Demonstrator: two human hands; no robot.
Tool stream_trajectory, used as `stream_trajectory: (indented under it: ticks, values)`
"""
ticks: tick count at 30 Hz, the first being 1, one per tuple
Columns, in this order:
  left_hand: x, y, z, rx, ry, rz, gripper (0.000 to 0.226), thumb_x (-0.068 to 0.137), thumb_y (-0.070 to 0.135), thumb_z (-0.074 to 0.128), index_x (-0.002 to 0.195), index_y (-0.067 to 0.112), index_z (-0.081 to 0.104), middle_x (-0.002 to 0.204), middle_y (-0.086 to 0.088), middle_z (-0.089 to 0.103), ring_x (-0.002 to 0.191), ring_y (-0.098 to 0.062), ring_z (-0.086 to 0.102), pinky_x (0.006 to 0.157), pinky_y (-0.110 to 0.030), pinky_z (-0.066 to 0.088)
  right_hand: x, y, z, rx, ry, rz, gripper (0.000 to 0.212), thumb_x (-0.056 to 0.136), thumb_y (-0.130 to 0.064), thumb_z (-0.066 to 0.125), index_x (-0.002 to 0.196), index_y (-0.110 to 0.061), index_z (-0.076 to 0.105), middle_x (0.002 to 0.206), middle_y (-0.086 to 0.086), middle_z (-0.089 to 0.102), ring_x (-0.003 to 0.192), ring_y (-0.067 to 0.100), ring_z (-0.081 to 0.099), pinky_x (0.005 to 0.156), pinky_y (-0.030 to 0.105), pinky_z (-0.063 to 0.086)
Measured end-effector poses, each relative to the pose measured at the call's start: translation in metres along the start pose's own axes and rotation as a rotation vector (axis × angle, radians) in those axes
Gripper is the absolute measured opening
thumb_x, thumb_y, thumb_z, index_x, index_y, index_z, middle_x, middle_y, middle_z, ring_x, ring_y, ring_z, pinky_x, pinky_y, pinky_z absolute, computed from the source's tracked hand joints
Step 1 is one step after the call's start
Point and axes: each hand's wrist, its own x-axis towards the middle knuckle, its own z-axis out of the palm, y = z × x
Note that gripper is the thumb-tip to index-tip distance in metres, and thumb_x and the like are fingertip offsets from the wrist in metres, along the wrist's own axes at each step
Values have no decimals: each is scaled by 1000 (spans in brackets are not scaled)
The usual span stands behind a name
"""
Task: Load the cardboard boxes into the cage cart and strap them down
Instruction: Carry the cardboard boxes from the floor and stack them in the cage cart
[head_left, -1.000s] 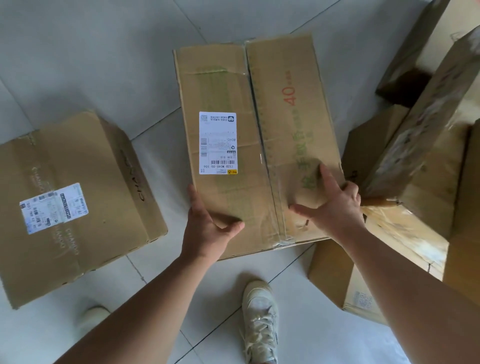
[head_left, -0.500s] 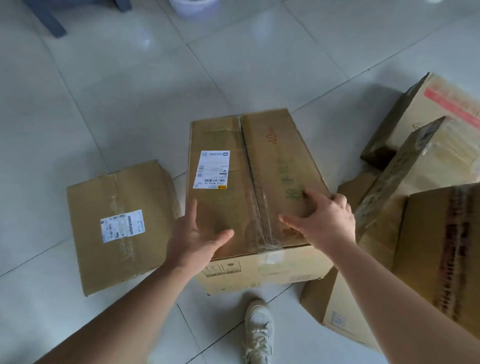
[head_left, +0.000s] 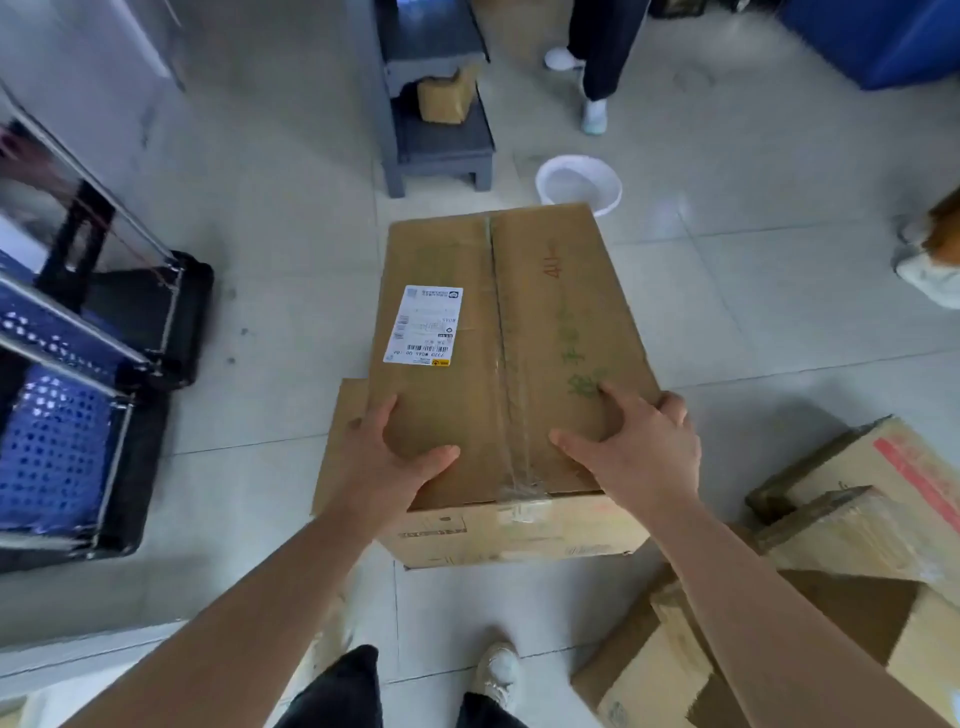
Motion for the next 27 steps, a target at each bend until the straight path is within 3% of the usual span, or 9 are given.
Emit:
stream_trajectory:
  ticks: [3, 8, 18, 21, 24, 27]
  values:
    - [-37, 7, -51, 22, 108, -32, 94, 60, 61, 77, 141, 46, 31, 126, 7, 47, 100, -12, 50, 85, -33, 43, -31, -43, -30, 2, -12, -90, 83, 61, -73, 62, 136, -43, 41, 128, 10, 37, 119, 31, 39, 106, 45, 34]
    - [-92, -5, -133, -17, 263, -76, 95, 55, 68, 75, 138, 50, 32, 126, 10, 46, 96, -10, 54, 79, -33, 48, -84, -111, -56, 40, -32, -226, 86, 57, -75, 62, 135, -44, 42, 129, 9, 36, 119, 28, 39, 108, 40, 31]
    - [-231, -87, -289, -135, 582, -157, 96, 56, 66, 77, 139, 46, 35, 126, 6, 45, 104, -15, 56, 87, -37, 50, -231, -258, -52, -7, -98, -548, 87, 55, -79, 59, 134, -47, 41, 132, 9, 36, 119, 28, 41, 104, 39, 35]
    - [-280, -117, -332, -138, 683, -190, 97, 54, 67, 77, 139, 45, 37, 127, 5, 47, 104, -14, 57, 82, -33, 50, -285, -294, -44, 34, -125, -637, 87, 55, -79, 60, 134, -48, 41, 131, 7, 36, 119, 27, 41, 102, 40, 36]
    - [-326, -143, -370, -192, 758, -172, 100, 52, 66, 79, 139, 40, 39, 129, 6, 52, 105, -12, 59, 88, -39, 53, -336, -326, -39, 66, -143, -741, 87, 54, -80, 59, 133, -48, 42, 130, 7, 37, 118, 27, 41, 104, 39, 35]
    - [-368, -162, -399, -205, 879, -183, 99, 52, 64, 80, 139, 37, 41, 129, 4, 50, 103, -9, 56, 84, -27, 50, -378, -358, -36, 79, -159, -848, 85, 55, -78, 61, 132, -48, 44, 130, 7, 37, 119, 27, 42, 105, 39, 36]
